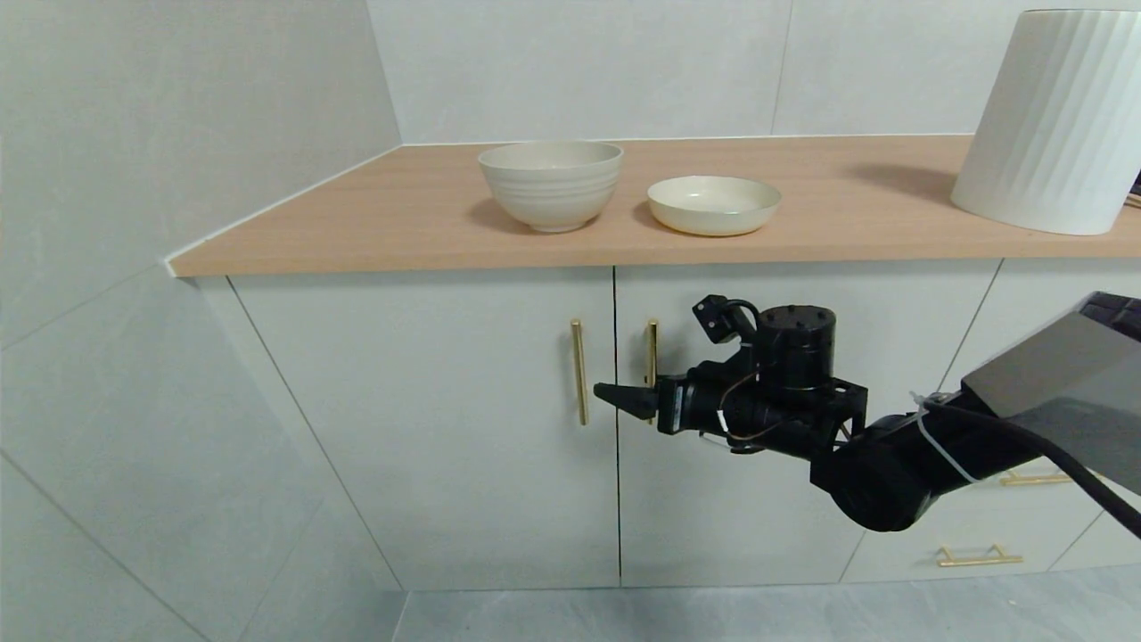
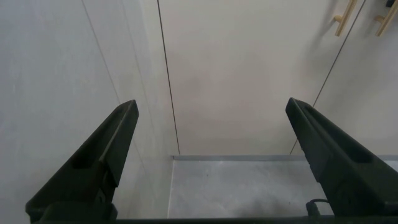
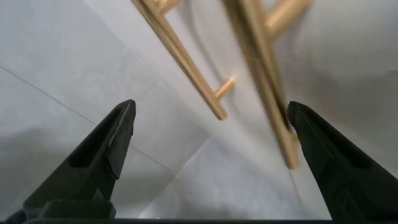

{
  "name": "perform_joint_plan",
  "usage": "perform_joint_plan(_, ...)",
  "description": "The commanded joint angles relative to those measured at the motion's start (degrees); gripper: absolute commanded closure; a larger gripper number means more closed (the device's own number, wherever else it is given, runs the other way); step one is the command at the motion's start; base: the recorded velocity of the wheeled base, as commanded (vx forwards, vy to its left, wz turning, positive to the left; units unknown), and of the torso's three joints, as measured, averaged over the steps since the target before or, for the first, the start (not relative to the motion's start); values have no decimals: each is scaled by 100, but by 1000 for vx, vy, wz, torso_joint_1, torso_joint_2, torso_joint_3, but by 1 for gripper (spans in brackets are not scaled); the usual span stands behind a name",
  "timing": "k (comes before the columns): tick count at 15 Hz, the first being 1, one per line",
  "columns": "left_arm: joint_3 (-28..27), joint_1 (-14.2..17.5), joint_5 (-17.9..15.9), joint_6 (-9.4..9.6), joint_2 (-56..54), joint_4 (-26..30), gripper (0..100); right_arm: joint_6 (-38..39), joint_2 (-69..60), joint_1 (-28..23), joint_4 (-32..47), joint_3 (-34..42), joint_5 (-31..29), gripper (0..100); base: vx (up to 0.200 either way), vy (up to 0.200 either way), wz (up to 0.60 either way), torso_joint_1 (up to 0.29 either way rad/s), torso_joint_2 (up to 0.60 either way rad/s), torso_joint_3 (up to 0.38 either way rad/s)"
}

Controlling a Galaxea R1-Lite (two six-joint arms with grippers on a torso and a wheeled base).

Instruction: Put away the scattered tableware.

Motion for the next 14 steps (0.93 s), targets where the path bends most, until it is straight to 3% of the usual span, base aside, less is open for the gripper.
perform_joint_plan(1, 0, 2, 4, 0, 0, 1, 0, 93, 39, 33, -71, 3, 8, 0, 0, 0, 0, 0, 0, 0)
perform_joint_plan(10, 0, 2, 4, 0, 0, 1, 0, 330, -242, 129, -79, 170, 69, 0, 0, 0, 0, 0, 0, 0)
perform_joint_plan(14, 0, 2, 4, 0, 0, 1, 0, 330, -593, 173, -71, 495, 474, 0, 0, 0, 0, 0, 0, 0)
